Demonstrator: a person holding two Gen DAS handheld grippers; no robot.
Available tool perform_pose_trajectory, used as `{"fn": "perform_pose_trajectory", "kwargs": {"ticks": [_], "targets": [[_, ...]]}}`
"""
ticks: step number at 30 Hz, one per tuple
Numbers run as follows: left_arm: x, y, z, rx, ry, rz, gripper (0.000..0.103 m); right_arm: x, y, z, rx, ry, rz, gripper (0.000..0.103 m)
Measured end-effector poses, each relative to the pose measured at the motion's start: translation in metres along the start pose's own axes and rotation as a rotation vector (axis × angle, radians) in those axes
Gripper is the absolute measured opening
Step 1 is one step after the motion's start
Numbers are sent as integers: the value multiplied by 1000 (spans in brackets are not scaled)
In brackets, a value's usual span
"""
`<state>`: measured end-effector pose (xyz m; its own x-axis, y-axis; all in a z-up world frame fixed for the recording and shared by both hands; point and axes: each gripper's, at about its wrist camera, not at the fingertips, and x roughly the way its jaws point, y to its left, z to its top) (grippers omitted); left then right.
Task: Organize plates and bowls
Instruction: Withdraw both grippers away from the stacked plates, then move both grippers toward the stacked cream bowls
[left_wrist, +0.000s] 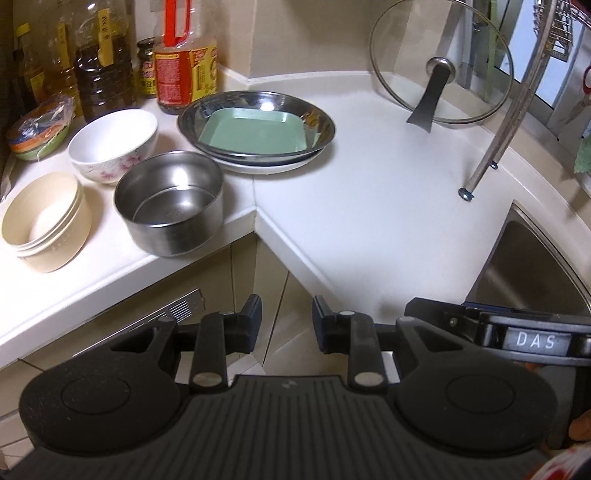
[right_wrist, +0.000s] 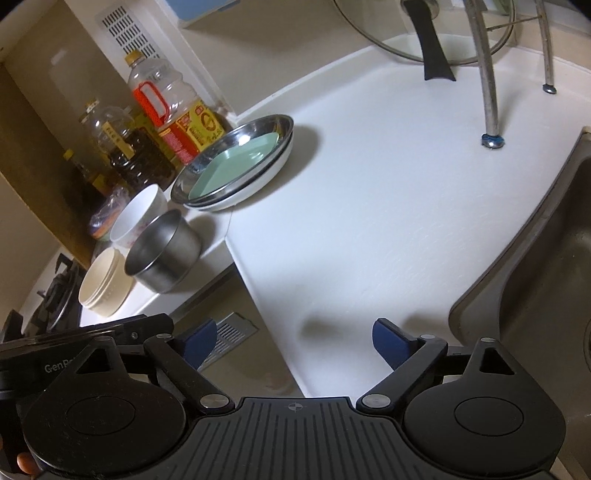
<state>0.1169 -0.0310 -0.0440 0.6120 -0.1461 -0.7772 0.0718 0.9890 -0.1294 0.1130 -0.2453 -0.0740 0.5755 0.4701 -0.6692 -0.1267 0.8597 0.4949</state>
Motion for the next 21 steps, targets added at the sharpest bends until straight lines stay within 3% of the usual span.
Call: {"fn": "perform_pose_trajectory", "kwargs": {"ticks": [21], "targets": [[-11,94,-1,-107,27,65,26,58,74,3,-149,81,-6,91]]}}
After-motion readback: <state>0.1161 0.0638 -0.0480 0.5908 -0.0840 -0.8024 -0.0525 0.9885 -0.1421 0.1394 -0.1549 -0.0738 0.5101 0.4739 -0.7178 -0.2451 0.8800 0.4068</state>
